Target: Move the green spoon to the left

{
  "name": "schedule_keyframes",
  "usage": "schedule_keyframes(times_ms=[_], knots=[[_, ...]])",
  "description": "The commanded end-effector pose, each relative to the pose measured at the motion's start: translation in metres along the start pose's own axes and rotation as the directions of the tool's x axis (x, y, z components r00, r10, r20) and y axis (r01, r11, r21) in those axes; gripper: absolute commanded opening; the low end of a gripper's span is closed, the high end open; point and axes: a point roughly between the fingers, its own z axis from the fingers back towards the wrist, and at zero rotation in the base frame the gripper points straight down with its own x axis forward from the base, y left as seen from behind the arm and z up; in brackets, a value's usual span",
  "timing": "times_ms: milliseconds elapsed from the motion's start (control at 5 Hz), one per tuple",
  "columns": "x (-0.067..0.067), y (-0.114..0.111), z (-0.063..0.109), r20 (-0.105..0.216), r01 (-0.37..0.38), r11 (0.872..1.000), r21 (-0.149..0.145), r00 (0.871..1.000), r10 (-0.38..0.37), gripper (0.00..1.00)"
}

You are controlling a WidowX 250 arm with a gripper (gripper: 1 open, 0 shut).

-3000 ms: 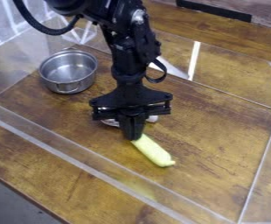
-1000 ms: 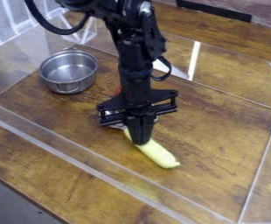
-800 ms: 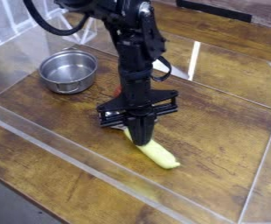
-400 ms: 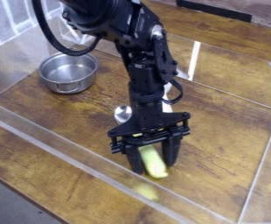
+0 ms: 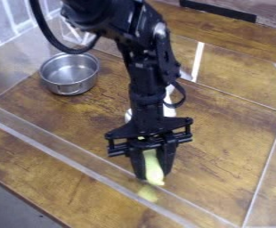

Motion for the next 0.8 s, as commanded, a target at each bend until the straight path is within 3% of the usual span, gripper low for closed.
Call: schedule_keyframes(times_ms=[0,200,400,600], knots=[[-0.01,-0.004,0.044,0.027,0.05,0.997,-0.053,0.998,-0.048,0.0],[-0.006,-0.009,0.079,0.039,0.148,0.986,-0.079,0.989,-0.146,0.0],[0.007,0.003,0.123,0.124,0.276,0.959,-0.068,0.956,-0.266,0.0],[0.039,0.024,0.132,0.2,0.401,0.916,-0.023,0.899,-0.389,0.0]])
